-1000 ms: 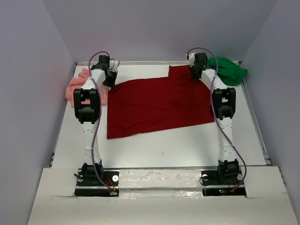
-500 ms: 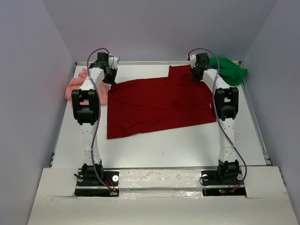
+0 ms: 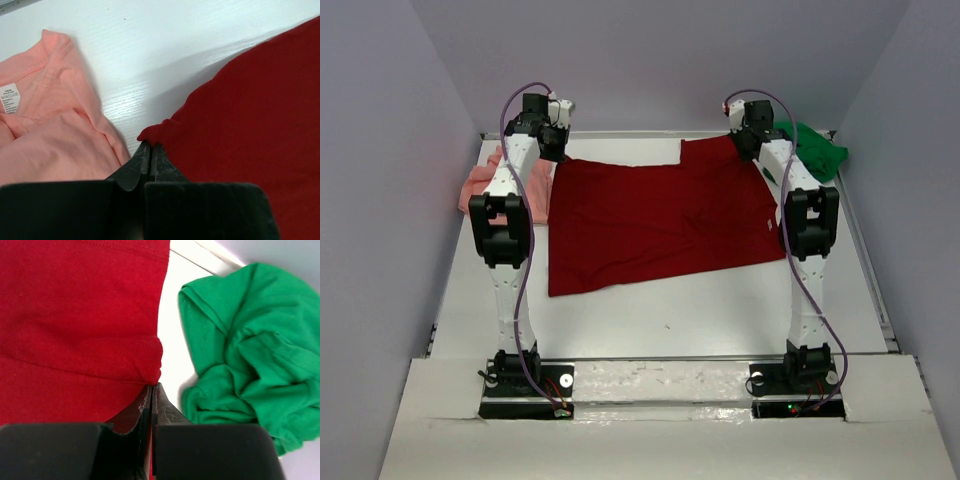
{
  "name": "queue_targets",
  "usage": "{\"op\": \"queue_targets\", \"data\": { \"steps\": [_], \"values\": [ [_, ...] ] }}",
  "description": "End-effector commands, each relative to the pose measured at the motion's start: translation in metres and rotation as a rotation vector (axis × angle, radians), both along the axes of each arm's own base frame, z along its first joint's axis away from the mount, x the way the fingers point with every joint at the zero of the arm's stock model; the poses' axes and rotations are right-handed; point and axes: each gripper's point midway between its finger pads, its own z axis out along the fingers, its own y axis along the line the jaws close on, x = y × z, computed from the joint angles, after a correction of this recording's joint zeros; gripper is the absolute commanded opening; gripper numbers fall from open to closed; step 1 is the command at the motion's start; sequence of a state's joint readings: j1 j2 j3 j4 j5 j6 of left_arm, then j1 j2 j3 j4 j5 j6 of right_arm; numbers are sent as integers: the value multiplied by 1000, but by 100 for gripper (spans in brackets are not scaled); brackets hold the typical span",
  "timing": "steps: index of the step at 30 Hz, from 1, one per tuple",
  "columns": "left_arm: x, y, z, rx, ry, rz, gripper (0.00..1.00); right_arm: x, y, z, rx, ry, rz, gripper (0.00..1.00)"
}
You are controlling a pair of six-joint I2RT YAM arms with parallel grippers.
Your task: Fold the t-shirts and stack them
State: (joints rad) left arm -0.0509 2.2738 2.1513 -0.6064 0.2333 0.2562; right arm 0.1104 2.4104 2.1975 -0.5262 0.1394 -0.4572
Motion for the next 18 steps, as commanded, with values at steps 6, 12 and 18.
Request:
{"op": "queue_targets", "data": {
  "steps": [6, 12, 18],
  "values": [
    [-16, -3, 69, -2, -103, -31, 0, -14, -14, 73, -37, -102, -18, 0],
    [-31, -5, 73, -11, -94, -46, 0, -36, -17, 64, -49, -56, -18, 0],
    [-47, 13, 81, 62, -119, -29, 0, -63, -28, 60, -89, -14, -45, 0]
  ]
}}
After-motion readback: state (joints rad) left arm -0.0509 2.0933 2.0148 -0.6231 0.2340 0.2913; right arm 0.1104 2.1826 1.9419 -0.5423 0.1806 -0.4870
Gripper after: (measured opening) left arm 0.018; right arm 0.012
